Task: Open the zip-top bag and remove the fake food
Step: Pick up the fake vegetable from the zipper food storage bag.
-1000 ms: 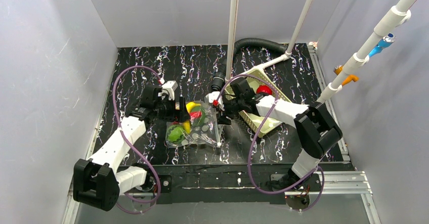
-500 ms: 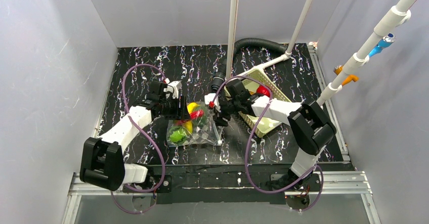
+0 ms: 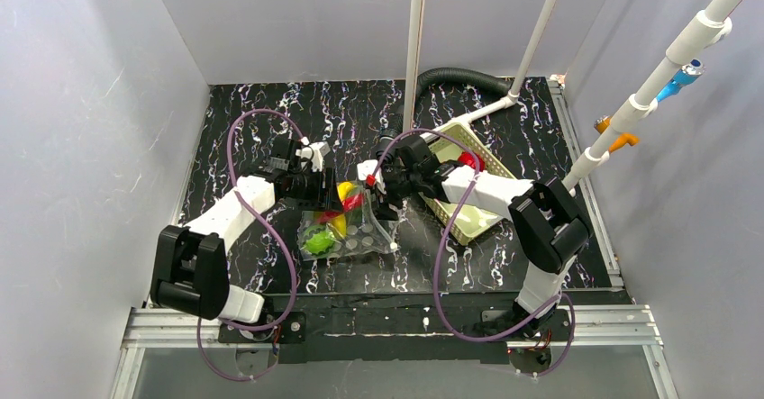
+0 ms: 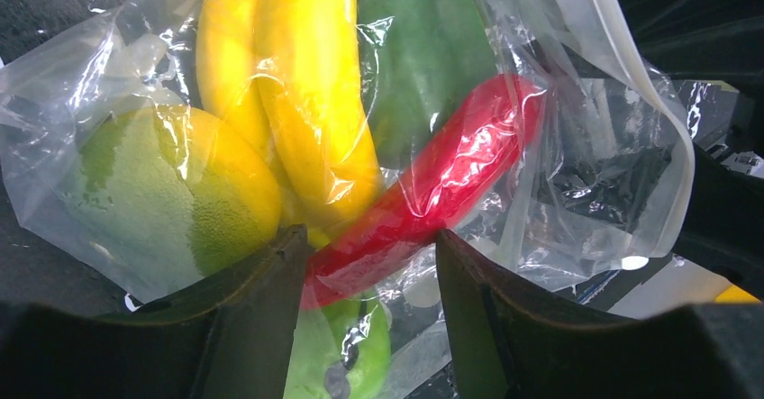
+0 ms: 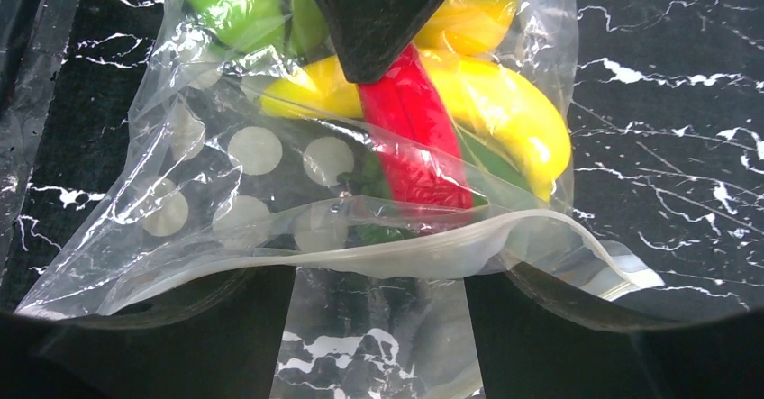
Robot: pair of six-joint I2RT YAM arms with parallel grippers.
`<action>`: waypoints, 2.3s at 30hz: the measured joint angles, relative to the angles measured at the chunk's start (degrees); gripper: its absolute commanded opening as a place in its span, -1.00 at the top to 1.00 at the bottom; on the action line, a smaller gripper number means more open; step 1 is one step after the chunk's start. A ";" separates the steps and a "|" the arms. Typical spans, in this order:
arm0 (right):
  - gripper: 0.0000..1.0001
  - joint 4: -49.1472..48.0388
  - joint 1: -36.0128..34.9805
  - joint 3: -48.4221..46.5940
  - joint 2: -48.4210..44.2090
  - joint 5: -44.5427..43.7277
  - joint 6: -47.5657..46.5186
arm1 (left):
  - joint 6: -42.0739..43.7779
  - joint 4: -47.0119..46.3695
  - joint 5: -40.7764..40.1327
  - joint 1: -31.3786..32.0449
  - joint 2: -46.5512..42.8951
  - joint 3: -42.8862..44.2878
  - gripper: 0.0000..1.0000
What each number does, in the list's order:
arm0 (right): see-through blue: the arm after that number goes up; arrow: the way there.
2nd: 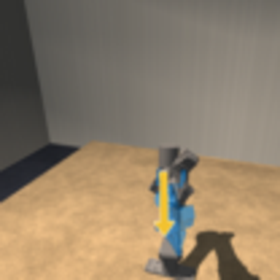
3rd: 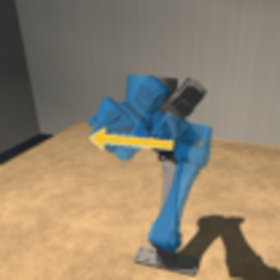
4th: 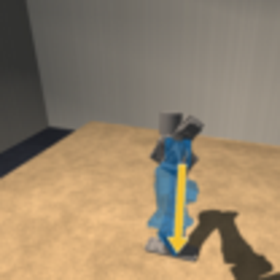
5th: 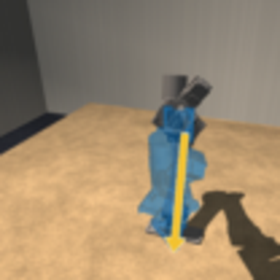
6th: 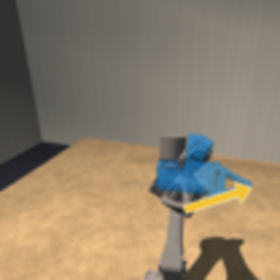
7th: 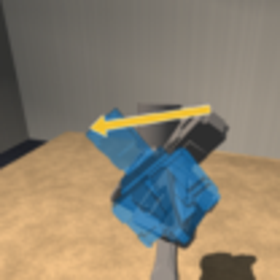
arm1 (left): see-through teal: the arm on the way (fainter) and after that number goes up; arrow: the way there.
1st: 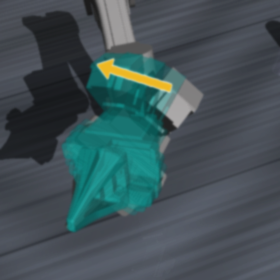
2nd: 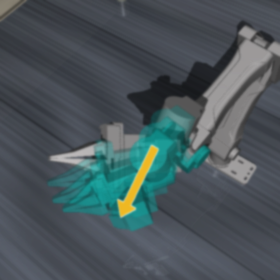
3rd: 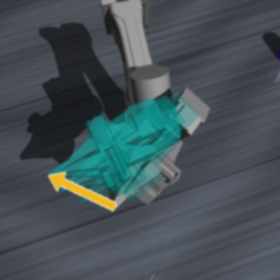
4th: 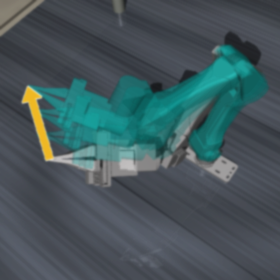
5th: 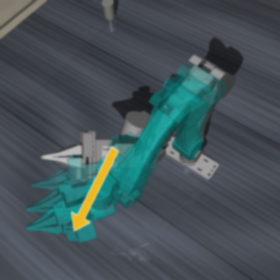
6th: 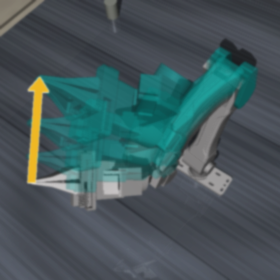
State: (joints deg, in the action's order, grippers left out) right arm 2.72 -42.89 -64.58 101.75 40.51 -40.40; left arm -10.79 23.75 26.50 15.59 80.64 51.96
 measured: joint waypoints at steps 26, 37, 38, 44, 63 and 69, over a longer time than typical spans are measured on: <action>-0.79 -1.51 0.11 -6.19 6.67 -3.93 7.39 | -4.28 -8.96 -7.67 -0.48 -0.33 1.16 0.13; -0.85 3.54 -0.81 -13.09 11.17 -8.70 8.70 | -4.22 -6.62 -7.41 -0.81 11.80 7.63 0.28; -0.86 3.91 -1.16 -13.86 11.72 -9.22 8.66 | -4.17 -6.51 -7.10 -0.87 12.33 8.04 0.29; -0.97 6.27 -2.43 -15.58 13.11 -12.44 8.46 | -3.52 -5.62 -5.18 -0.87 13.79 9.60 0.29; -0.14 12.98 -4.76 -21.09 15.34 -19.52 9.70 | -2.71 -5.46 -5.79 0.04 14.08 9.90 0.16; 0.31 9.64 -3.65 -17.53 13.57 -17.18 8.85 | -2.73 -3.87 -7.39 1.14 12.61 9.35 -0.14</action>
State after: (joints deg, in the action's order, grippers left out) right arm 12.36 -46.54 -82.11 115.33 23.33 -31.55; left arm -13.52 19.88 19.11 16.73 93.25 61.32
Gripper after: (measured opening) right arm 0.858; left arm 0.498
